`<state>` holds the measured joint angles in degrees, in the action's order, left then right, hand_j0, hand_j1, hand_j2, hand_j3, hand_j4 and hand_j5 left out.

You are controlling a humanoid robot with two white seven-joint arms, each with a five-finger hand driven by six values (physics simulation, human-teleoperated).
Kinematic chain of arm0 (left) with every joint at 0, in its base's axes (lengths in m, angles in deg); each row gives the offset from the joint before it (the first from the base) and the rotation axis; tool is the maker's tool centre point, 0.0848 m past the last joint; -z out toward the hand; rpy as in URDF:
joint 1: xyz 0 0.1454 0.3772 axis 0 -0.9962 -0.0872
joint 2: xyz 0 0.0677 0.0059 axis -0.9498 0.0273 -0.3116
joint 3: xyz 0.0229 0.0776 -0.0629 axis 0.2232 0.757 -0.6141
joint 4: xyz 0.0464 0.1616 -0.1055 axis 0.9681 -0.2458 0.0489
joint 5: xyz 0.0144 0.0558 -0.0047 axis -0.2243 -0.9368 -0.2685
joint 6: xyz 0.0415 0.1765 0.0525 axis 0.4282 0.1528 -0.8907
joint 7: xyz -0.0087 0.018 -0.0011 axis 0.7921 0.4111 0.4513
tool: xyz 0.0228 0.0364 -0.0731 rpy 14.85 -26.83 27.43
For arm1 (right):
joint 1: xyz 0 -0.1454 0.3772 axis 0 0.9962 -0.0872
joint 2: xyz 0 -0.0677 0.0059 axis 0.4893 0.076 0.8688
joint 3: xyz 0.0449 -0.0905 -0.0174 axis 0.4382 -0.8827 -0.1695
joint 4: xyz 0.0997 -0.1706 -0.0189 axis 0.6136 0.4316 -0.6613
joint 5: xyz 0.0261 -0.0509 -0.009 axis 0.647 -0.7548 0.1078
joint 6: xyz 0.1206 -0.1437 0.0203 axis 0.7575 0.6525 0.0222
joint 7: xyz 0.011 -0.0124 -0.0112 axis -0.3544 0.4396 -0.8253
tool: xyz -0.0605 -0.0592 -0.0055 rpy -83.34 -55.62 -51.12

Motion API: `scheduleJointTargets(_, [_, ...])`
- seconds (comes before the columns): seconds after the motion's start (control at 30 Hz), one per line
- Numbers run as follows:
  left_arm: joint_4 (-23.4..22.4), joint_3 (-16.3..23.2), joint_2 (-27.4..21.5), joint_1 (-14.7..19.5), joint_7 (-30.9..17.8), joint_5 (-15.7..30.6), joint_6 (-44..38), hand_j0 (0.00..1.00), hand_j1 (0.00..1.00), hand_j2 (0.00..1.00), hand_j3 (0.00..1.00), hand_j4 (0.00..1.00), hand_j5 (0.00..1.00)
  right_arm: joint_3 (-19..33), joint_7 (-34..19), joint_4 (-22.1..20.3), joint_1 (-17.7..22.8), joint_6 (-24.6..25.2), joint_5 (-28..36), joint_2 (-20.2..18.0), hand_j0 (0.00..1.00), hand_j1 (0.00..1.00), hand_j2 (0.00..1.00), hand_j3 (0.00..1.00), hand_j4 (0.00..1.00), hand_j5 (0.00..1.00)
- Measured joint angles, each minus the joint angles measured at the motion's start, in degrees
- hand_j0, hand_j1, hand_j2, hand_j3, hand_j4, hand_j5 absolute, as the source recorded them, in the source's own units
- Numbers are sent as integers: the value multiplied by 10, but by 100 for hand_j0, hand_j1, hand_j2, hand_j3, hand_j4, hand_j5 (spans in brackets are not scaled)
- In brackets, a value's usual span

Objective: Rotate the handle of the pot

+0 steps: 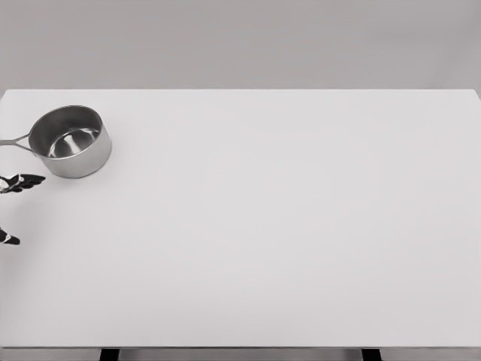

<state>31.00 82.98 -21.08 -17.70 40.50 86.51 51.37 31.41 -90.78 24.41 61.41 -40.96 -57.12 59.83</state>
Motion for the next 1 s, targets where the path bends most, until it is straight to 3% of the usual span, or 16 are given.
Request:
scheduleJointTargets(0.23, [39, -2, -12, -37, 0, 3, 88, 100, 100, 100, 100, 100, 100, 0, 0, 0, 0, 0, 0, 0, 100, 100, 100, 100, 100, 100])
scheduleJointTargets(0.4, [78, -5, -14, -38, 0, 2, 203, 100, 100, 100, 100, 100, 100, 0, 0, 0, 0, 0, 0, 0, 100, 100, 100, 100, 100, 100])
scheduleJointTargets(0.6, [130, -21, -13, -24, 0, 0, 260, 100, 100, 100, 100, 100, 100, 0, 0, 0, 0, 0, 0, 0, 100, 100, 100, 100, 100, 100])
scheduleJointTargets(0.67, [145, -27, -12, 3, 0, 1, 264, 100, 100, 100, 100, 100, 100, 0, 0, 0, 0, 0, 0, 0, 100, 100, 100, 100, 100, 100])
scheduleJointTargets(0.77, [167, -31, -9, 15, 0, 1, 267, 100, 100, 100, 100, 100, 100, 0, 0, 0, 0, 0, 0, 0, 100, 100, 100, 100, 100, 100])
scheduleJointTargets(0.87, [178, -33, -7, 36, 0, 4, 268, 100, 100, 100, 100, 100, 100, 0, 0, 0, 0, 0, 0, 0, 100, 100, 100, 100, 100, 100])
scheduleJointTargets(1.0, [183, -33, -1, 39, 0, 6, 269, 100, 100, 100, 100, 100, 100, 0, 0, 0, 0, 0, 0, 0, 100, 100, 100, 100, 100, 100])
